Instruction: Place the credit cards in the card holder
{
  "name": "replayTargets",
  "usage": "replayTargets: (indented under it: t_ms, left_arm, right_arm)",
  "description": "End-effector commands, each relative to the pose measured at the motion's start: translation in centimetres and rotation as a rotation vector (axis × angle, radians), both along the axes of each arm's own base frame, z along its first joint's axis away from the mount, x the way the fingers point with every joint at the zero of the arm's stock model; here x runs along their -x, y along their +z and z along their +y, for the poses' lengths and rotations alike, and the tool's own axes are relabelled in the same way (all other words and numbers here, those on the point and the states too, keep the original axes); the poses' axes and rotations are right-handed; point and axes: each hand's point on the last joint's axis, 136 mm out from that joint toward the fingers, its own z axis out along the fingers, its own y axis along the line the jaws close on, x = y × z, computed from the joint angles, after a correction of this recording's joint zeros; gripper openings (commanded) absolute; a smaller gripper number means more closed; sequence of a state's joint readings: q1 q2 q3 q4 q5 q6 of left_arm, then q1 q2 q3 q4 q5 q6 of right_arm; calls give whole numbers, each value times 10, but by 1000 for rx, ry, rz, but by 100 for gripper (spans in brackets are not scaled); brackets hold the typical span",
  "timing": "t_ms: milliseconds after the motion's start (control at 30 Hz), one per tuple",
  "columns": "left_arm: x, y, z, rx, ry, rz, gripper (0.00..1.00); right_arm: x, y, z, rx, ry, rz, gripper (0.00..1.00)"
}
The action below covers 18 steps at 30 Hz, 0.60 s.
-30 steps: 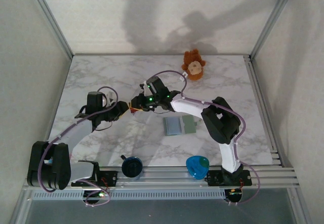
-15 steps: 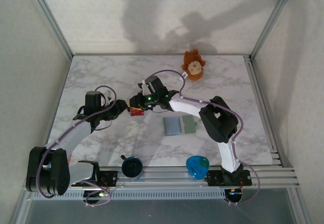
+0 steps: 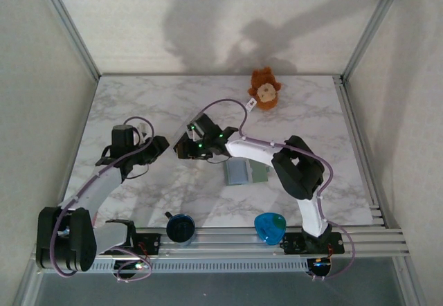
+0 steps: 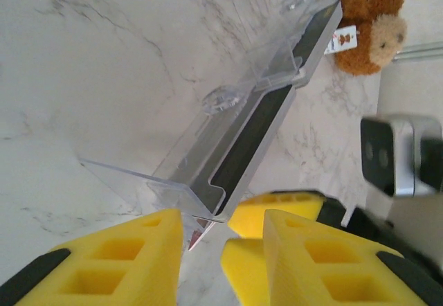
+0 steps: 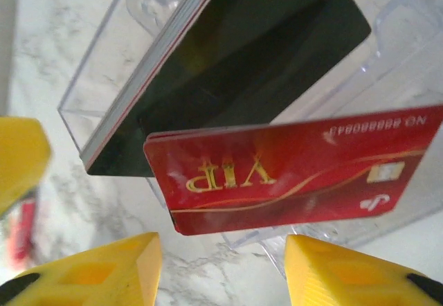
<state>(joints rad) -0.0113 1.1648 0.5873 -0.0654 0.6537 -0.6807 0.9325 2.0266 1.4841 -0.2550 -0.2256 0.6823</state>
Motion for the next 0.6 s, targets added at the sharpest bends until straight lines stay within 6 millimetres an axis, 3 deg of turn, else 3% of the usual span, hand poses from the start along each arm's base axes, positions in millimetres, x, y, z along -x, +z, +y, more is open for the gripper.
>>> replayTargets:
  t_ms: [0, 233, 467, 567]
  left_arm:
    - [-1, 8, 6, -16, 10, -18, 36]
    - [13, 0, -5, 28, -55, 11, 35]
    - [25, -6, -11, 40, -98, 39, 32]
    - [28, -9, -14, 39, -103, 42, 31]
  right_arm:
    - [-11, 13, -10, 120, -59, -135, 52]
    - [-10, 10, -2, 144, -20, -154, 52]
    - [-7, 29, -5, 98, 30, -170, 57]
    - [-6, 28, -6, 93, 55, -162, 57]
